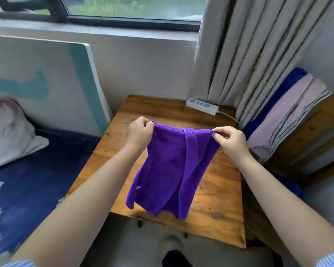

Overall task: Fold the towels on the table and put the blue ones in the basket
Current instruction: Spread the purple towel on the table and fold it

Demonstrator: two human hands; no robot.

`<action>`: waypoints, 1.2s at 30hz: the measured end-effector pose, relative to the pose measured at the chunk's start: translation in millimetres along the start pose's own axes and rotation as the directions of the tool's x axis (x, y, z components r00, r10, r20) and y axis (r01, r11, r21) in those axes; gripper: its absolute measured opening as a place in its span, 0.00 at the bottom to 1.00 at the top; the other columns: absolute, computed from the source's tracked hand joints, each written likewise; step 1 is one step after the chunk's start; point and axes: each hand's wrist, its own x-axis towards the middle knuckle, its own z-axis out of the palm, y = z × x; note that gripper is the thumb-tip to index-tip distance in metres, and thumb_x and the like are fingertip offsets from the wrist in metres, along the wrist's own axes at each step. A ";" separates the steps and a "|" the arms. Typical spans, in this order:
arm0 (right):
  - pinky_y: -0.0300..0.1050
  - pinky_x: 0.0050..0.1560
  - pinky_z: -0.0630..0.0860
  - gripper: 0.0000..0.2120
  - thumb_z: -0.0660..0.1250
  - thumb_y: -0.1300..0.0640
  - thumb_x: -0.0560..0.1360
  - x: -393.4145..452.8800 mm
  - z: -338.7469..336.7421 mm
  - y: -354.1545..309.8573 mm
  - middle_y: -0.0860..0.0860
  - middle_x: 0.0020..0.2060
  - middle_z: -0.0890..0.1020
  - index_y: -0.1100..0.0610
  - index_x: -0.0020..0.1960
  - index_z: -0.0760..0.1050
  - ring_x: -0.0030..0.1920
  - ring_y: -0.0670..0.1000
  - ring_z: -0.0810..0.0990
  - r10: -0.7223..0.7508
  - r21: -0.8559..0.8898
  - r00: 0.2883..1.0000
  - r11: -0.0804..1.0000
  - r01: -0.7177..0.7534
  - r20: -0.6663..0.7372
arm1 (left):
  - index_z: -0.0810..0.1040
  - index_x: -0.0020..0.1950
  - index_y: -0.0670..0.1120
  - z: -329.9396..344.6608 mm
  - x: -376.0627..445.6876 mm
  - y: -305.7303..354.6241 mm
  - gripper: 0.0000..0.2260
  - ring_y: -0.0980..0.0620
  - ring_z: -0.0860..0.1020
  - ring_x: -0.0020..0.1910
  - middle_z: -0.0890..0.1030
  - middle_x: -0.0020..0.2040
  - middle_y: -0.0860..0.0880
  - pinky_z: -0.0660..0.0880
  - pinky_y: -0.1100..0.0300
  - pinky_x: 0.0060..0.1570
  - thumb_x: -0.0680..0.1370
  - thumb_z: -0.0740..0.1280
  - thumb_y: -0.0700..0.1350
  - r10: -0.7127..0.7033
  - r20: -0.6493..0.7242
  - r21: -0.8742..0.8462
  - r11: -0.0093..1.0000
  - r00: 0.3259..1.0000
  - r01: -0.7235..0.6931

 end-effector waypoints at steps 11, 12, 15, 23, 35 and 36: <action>0.44 0.55 0.68 0.09 0.65 0.66 0.73 -1.5 116.1 98.0 0.62 0.51 0.81 0.66 0.51 0.80 0.55 0.59 0.77 0.334 -0.320 0.914 0.913 -0.254 0.230 | 0.73 0.57 0.34 71.5 5.9 -145.2 0.13 0.39 0.73 0.60 0.76 0.60 0.36 0.69 0.54 0.55 0.78 0.54 0.38 -0.570 0.246 0.404 0.796 0.784 0.451; 0.44 0.55 0.67 0.10 0.64 0.65 0.73 0.4 121.3 103.8 0.62 0.52 0.81 0.65 0.52 0.79 0.55 0.59 0.77 0.354 -0.353 0.902 0.900 -0.256 0.248 | 0.73 0.59 0.34 77.7 10.5 -149.8 0.14 0.39 0.72 0.61 0.75 0.61 0.36 0.69 0.54 0.57 0.79 0.54 0.38 -0.592 0.263 0.451 0.773 0.762 0.446; 0.45 0.58 0.68 0.12 0.64 0.63 0.74 9.3 133.4 115.4 0.60 0.55 0.80 0.64 0.56 0.77 0.58 0.59 0.76 0.424 -0.414 0.871 0.859 -0.301 0.247 | 0.73 0.58 0.34 92.6 23.5 -157.6 0.15 0.39 0.73 0.61 0.75 0.61 0.36 0.69 0.54 0.57 0.79 0.54 0.41 -0.613 0.307 0.528 0.746 0.728 0.406; 0.53 0.37 0.76 0.12 0.70 0.75 0.57 -8.4 144.0 91.0 0.61 0.34 0.80 0.66 0.39 0.79 0.34 0.63 0.79 -0.153 -0.453 0.961 0.857 0.245 0.230 | 0.74 0.55 0.39 96.1 35.2 -173.8 0.12 0.40 0.75 0.58 0.78 0.57 0.39 0.71 0.54 0.53 0.77 0.61 0.46 -0.624 0.218 0.534 0.720 0.750 0.443; 0.49 0.54 0.68 0.17 0.65 0.48 0.73 -3.9 189.4 71.5 0.56 0.53 0.79 0.60 0.53 0.77 0.57 0.57 0.72 0.372 -0.770 0.769 0.593 0.233 0.519 | 0.79 0.41 0.46 74.4 39.7 -181.3 0.04 0.45 0.78 0.53 0.83 0.49 0.43 0.72 0.59 0.49 0.74 0.66 0.43 -0.626 0.313 0.508 0.746 0.715 0.431; 0.49 0.54 0.69 0.15 0.65 0.50 0.74 -4.1 191.0 71.9 0.56 0.54 0.79 0.59 0.54 0.76 0.57 0.57 0.73 0.383 -0.782 0.769 0.578 0.232 0.511 | 0.81 0.43 0.45 74.7 39.4 -181.8 0.04 0.46 0.78 0.54 0.83 0.50 0.44 0.72 0.60 0.50 0.74 0.66 0.43 -0.626 0.325 0.503 0.749 0.709 0.431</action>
